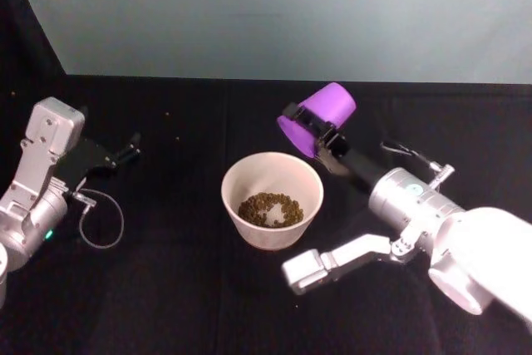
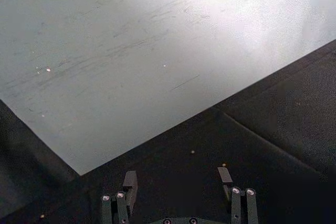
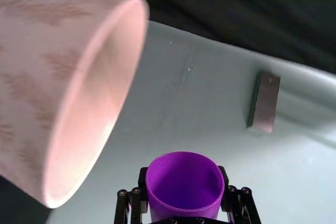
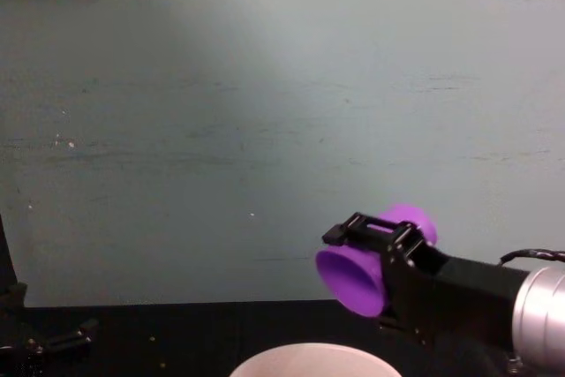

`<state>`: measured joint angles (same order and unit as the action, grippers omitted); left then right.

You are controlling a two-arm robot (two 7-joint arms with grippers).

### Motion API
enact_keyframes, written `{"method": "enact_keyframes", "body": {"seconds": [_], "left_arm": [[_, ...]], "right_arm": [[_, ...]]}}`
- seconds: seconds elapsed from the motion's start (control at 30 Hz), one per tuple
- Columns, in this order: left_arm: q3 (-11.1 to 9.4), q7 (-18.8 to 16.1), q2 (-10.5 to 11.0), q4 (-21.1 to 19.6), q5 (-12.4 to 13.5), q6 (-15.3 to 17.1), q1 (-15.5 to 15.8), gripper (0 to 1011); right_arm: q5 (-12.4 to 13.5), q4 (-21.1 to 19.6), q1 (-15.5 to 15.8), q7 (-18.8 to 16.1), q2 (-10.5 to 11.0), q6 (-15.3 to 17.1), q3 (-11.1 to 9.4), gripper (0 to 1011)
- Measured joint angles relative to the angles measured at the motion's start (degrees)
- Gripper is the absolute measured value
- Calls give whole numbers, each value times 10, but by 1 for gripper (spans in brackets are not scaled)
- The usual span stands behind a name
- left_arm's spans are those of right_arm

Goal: Pick up the cup and pour the mung beans from the cup into the bowl.

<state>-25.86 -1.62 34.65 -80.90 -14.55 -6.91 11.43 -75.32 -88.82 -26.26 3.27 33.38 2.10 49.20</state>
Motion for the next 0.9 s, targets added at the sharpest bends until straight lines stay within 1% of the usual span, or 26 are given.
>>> {"method": "enact_keyframes", "body": {"seconds": [0.07, 0.1, 0.13, 0.17, 0.23, 0.27, 0.3, 0.33, 0.37, 0.4, 0.5, 0.57, 0.6, 0.63, 0.7, 0.73, 0.83, 0.87, 0.9], "left_arm": [[0, 0, 0, 0, 0, 0, 0, 1000], [0, 0, 0, 0, 0, 0, 0, 1000], [0, 0, 0, 0, 0, 0, 0, 1000], [0, 0, 0, 0, 0, 0, 0, 1000], [0, 0, 0, 0, 0, 0, 0, 1000], [0, 0, 0, 0, 0, 0, 0, 1000], [0, 0, 0, 0, 0, 0, 0, 1000], [0, 0, 0, 0, 0, 0, 0, 1000], [0, 0, 0, 0, 0, 0, 0, 1000], [0, 0, 0, 0, 0, 0, 0, 1000], [0, 0, 0, 0, 0, 0, 0, 1000], [0, 0, 0, 0, 0, 0, 0, 1000], [0, 0, 0, 0, 0, 0, 0, 1000], [0, 0, 0, 0, 0, 0, 0, 1000], [0, 0, 0, 0, 0, 0, 0, 1000], [0, 0, 0, 0, 0, 0, 0, 1000], [0, 0, 0, 0, 0, 0, 0, 1000], [0, 0, 0, 0, 0, 0, 0, 1000], [0, 0, 0, 0, 0, 0, 0, 1000]], "right_arm": [[36, -3, 7, 1, 1, -14, -14, 750], [110, -10, 21, -1, 2, -41, -43, 750], [110, -10, 21, -1, 2, -41, -43, 750], [161, -12, 29, -5, 2, -61, -62, 750], [206, -15, 37, -10, 3, -78, -80, 750], [249, -16, 44, -15, 4, -95, -96, 750], [266, -17, 47, -18, 4, -103, -104, 750], [303, -18, 53, -25, 6, -120, -118, 750], [303, -18, 53, -25, 6, -120, -118, 750], [336, -18, 58, -32, 7, -135, -130, 750], [394, -15, 64, -49, 9, -161, -149, 750], [481, -5, 71, -80, 9, -195, -172, 750], [481, -5, 71, -80, 9, -195, -172, 750], [520, 3, 73, -96, 8, -210, -181, 750], [554, 12, 75, -110, 6, -223, -188, 750], [586, 23, 77, -123, 2, -234, -194, 750], [616, 41, 79, -134, -5, -253, -199, 750], [632, 55, 79, -142, -10, -264, -201, 750], [642, 62, 79, -148, -12, -269, -201, 750]]}}
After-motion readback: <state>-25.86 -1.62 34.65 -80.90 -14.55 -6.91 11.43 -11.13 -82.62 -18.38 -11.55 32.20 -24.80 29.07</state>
